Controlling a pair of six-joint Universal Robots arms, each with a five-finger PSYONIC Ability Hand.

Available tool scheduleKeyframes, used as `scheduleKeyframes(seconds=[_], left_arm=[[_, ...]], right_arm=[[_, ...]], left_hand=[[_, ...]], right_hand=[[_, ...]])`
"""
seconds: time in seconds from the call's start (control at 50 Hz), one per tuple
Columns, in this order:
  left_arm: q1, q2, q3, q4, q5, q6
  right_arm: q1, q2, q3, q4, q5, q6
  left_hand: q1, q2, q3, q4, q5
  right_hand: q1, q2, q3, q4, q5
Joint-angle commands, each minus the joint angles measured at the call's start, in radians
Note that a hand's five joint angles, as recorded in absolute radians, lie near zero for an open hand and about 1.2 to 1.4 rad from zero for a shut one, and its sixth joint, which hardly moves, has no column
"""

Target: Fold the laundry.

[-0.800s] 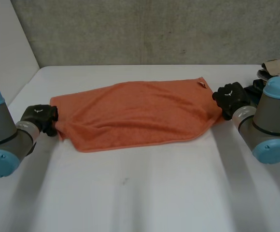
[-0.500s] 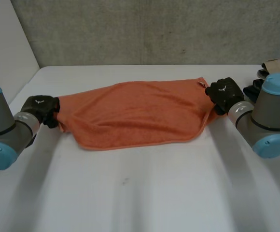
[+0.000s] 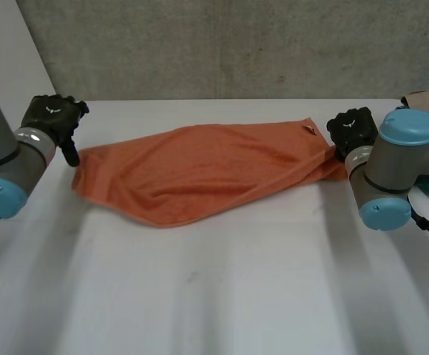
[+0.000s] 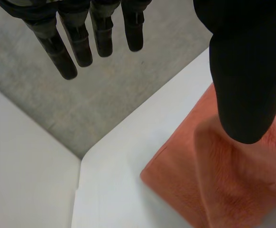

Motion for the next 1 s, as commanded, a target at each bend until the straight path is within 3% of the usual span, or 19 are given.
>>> scheduleKeyframes(seconds=[0.02,0.12,0.3,0.54,0.78,0.86,1.0], left_arm=[[0.025,0.195,-0.273,0.004,0.198,0.083],[0.087,0.236,-0.430,0.000,0.307,0.201],[0.152,0.210,-0.507,-0.080,0.353,0.311],[0.224,0.224,-0.528,-0.148,0.422,0.265],[0.236,0.167,-0.517,-0.152,0.384,0.299],[0.235,0.173,-0.522,-0.155,0.392,0.301],[0.233,0.320,-0.563,-0.158,0.444,0.230]], right_arm=[[-0.002,-0.012,0.011,0.006,-0.016,0.001],[-0.002,-0.028,0.033,0.009,-0.034,-0.001],[-0.003,-0.037,0.064,0.009,-0.057,-0.002],[-0.008,-0.034,0.082,0.009,-0.059,-0.045],[0.000,-0.028,0.093,0.006,-0.059,-0.076],[0.001,-0.023,0.100,0.002,-0.059,-0.089],[0.001,-0.017,0.104,-0.001,-0.057,-0.125]], left_hand=[[0.246,0.247,0.252,0.247,0.245],[0.516,0.518,0.523,0.517,0.515],[0.564,0.565,0.570,0.564,0.563],[0.590,0.591,0.596,0.591,0.589],[0.587,0.588,0.593,0.588,0.586],[0.681,0.682,0.687,0.681,0.680],[0.681,0.682,0.687,0.682,0.680]], right_hand=[[0.255,0.217,0.209,0.202,0.233],[0.255,0.217,0.209,0.202,0.233],[0.255,0.217,0.209,0.202,0.233],[0.255,0.217,0.209,0.202,0.233],[0.255,0.217,0.209,0.202,0.233],[0.255,0.217,0.209,0.202,0.233],[0.255,0.217,0.209,0.202,0.233]])
